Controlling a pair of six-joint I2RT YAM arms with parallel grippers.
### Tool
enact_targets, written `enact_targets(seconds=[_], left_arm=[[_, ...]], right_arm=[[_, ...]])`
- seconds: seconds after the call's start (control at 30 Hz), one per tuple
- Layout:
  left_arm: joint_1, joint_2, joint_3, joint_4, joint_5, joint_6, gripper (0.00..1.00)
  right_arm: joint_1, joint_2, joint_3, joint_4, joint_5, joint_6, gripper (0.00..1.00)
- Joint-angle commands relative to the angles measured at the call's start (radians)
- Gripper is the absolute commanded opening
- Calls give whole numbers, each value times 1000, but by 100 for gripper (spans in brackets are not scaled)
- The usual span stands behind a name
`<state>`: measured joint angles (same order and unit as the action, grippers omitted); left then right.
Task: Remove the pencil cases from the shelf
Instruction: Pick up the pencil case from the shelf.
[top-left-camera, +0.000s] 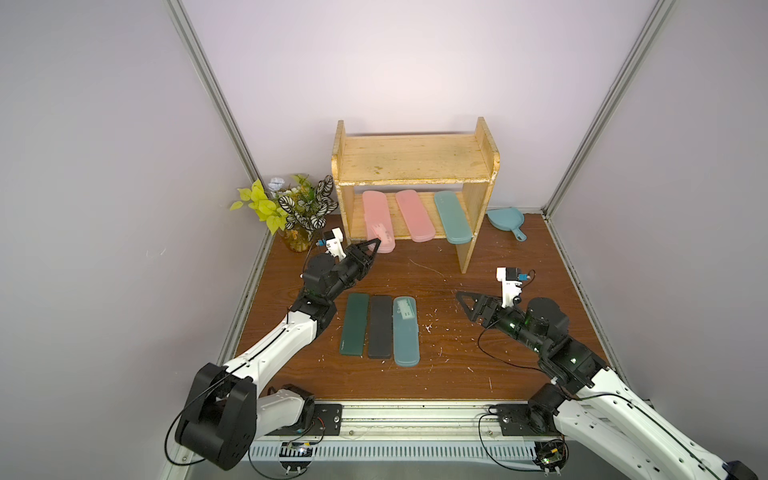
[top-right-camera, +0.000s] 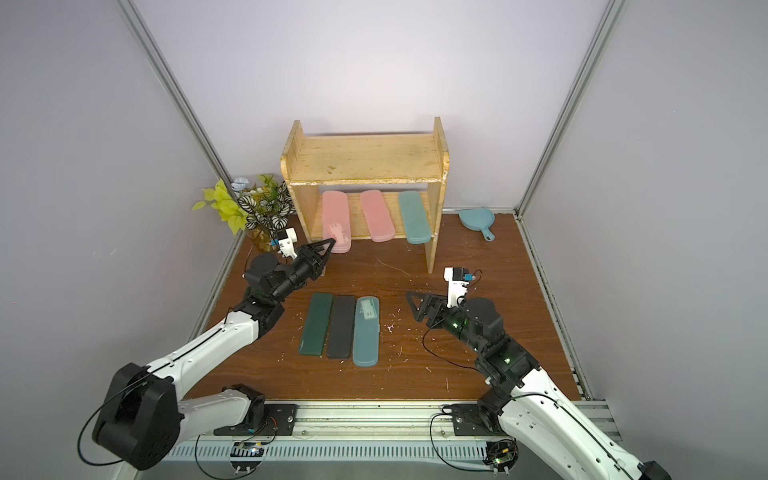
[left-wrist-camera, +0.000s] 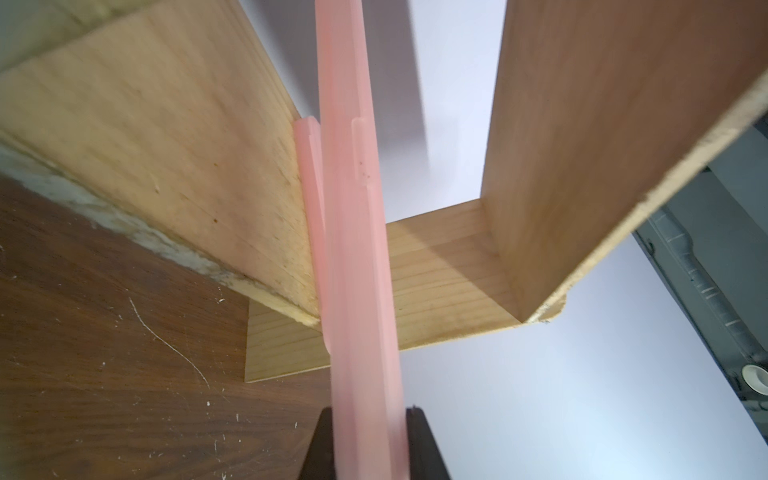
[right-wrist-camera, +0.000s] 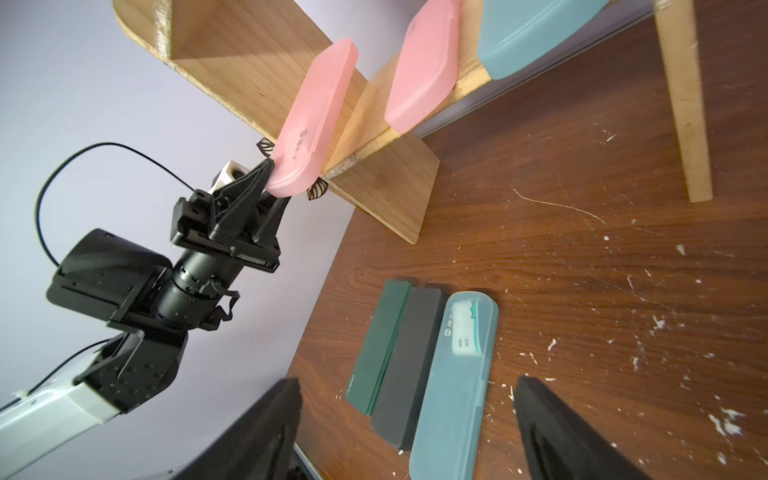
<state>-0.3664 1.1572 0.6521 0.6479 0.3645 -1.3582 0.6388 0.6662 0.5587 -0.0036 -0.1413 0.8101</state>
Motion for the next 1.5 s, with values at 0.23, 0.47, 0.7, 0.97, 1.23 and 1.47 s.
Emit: enact_targets(seconds=[0.23,0.47,0.7,0.97,1.23,1.47], left_arm=[[-116,-174,-80,33,117,-27,6],[-145,-287,-134,1,171,-46,5],[-168,-331,-164,1,237,-65,4],[-212,-288,-148,65,284,-75,3],[-266,-251,-144,138,280,-82,3],[-267,-258,-148,144,270,-85,2]], right_arm=[[-5,132,49,368,-245,183,87],[-6,207,78,487,-296,309,83],[-7,278,126,564,-339,377,78],[-7,361,182,610,-343,409,73],[-8,399,198,610,-318,434,67],[-9,390,200,536,-285,439,64]])
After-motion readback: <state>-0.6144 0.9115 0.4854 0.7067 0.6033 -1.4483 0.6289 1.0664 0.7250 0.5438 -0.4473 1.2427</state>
